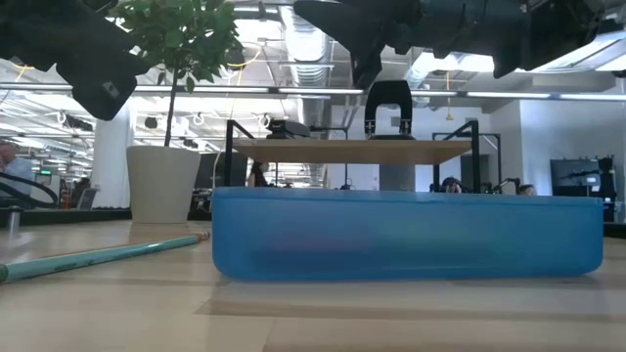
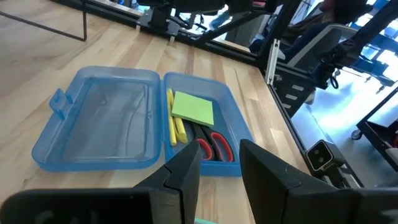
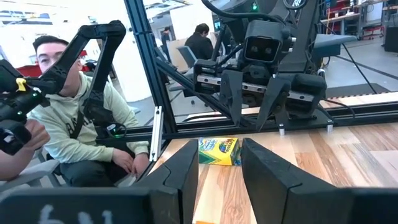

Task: Pack school essentials
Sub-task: Put the yellow pencil into the blue supply box, then put the light blue pencil into the blue supply box

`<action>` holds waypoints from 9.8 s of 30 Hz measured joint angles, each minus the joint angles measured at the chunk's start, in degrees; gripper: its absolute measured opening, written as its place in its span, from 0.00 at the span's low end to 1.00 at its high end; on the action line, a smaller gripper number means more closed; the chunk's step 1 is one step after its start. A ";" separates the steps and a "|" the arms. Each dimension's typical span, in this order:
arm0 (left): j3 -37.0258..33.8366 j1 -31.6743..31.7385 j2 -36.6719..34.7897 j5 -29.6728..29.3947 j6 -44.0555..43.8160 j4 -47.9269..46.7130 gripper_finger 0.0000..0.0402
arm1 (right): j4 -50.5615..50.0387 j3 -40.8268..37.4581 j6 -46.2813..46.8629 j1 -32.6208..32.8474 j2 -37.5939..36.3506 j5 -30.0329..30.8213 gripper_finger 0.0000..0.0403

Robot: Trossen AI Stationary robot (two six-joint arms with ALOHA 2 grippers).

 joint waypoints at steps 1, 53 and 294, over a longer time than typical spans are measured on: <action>0.00 -0.01 0.00 -0.06 0.02 -0.01 0.25 | 0.00 0.00 0.00 0.00 0.00 0.00 0.35; 24.31 -0.79 28.68 1.29 -30.09 -31.17 0.33 | -0.40 1.18 -0.44 1.30 0.02 -0.02 0.34; 50.71 2.07 49.68 6.85 -54.35 -84.37 0.00 | -33.48 1.38 -6.38 8.98 -21.35 20.85 0.33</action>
